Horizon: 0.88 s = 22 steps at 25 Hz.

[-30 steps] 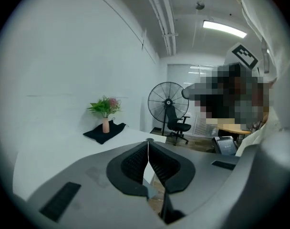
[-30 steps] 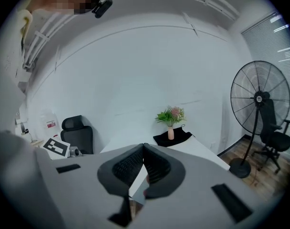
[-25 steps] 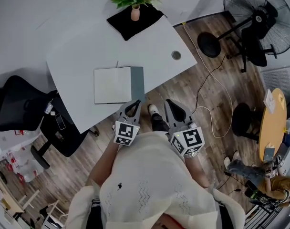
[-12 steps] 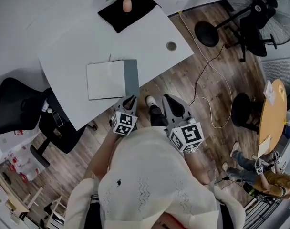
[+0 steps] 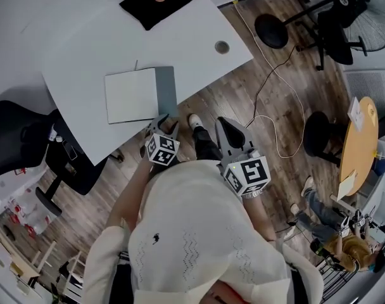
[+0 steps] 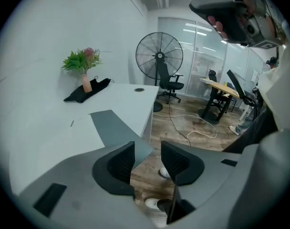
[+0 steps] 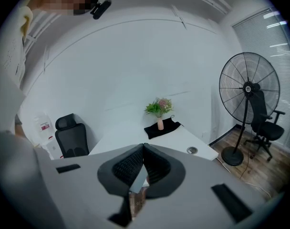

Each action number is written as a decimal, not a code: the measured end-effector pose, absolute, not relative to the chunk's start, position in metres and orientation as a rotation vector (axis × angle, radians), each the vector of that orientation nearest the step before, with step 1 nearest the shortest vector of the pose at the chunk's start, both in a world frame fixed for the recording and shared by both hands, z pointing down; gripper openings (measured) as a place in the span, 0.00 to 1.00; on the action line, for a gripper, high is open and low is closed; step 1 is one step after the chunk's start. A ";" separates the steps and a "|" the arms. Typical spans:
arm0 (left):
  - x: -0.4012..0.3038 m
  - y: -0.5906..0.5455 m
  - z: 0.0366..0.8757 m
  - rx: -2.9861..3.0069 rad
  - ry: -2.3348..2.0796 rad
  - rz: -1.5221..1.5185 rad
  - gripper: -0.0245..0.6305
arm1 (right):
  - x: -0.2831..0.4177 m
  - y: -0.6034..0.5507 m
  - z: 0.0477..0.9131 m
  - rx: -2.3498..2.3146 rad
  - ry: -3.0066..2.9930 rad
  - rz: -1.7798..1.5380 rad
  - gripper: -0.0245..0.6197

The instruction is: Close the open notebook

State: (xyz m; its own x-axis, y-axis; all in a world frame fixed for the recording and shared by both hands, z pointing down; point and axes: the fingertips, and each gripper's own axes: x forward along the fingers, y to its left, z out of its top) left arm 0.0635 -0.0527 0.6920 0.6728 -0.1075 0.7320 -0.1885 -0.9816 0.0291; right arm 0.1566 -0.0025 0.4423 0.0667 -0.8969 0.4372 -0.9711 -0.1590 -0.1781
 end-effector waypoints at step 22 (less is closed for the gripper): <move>0.072 -0.068 0.741 3.062 -0.414 1.772 0.41 | 0.178 0.006 0.459 2.165 -1.891 0.772 0.04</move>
